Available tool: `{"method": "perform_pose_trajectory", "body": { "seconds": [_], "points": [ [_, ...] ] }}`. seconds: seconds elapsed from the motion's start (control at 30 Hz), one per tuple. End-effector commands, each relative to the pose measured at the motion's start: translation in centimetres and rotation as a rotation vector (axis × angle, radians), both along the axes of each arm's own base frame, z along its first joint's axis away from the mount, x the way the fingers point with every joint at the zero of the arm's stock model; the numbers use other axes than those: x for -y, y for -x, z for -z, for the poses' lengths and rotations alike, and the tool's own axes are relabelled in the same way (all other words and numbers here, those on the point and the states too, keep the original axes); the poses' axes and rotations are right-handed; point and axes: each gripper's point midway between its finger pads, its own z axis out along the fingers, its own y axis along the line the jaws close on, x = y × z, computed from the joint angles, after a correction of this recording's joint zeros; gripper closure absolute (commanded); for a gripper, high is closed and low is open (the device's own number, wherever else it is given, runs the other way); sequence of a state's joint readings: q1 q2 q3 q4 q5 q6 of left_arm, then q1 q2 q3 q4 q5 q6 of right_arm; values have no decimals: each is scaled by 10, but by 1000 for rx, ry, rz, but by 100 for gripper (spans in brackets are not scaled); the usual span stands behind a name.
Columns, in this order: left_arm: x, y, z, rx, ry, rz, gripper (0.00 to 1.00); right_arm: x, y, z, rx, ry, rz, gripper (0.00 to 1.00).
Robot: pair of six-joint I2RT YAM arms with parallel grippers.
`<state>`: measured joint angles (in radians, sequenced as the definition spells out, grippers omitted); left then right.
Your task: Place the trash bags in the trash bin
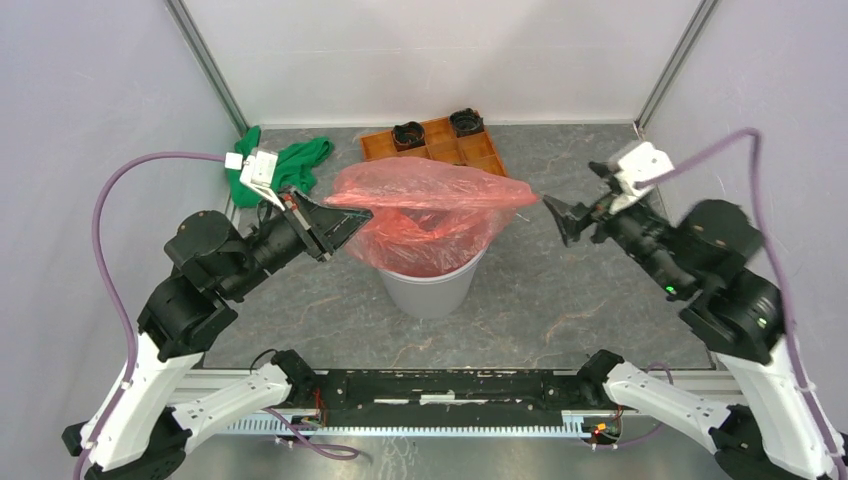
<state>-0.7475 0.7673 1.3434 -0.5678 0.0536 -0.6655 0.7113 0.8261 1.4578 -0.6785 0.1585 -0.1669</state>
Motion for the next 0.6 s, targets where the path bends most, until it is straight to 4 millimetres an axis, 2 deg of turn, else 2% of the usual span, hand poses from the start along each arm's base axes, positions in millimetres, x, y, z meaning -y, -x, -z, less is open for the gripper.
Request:
{"method": "perform_pose_trajectory", "body": {
  "seconds": [0.0, 0.07, 0.13, 0.17, 0.33, 0.43, 0.5, 0.53, 0.57],
  "points": [
    [5, 13, -30, 23, 105, 65, 98, 0, 43, -47, 165, -19, -180, 10],
    [7, 10, -31, 14, 108, 63, 98, -47, 78, -42, 163, -31, -511, 3],
    [11, 7, -30, 0, 100, 63, 98, -88, 115, -28, 100, -24, -860, 4],
    [12, 5, -30, -4, 98, 60, 98, -98, 125, -23, 76, -29, -959, 6],
    [13, 3, -33, -14, 110, 52, 98, -121, 136, -15, 80, -125, -1136, 4],
    [11, 3, -36, -10, 117, 49, 98, -144, 141, 3, 30, -147, -1232, 5],
    [12, 3, -36, -12, 113, 48, 98, -165, 128, 21, 14, -82, -1177, 7],
    [12, 3, -36, -10, 110, 51, 98, -175, 115, 30, 18, -32, -1106, 10],
    [13, 3, -36, -10, 107, 52, 98, -183, 94, 38, 20, 12, -995, 15]
  ]
}}
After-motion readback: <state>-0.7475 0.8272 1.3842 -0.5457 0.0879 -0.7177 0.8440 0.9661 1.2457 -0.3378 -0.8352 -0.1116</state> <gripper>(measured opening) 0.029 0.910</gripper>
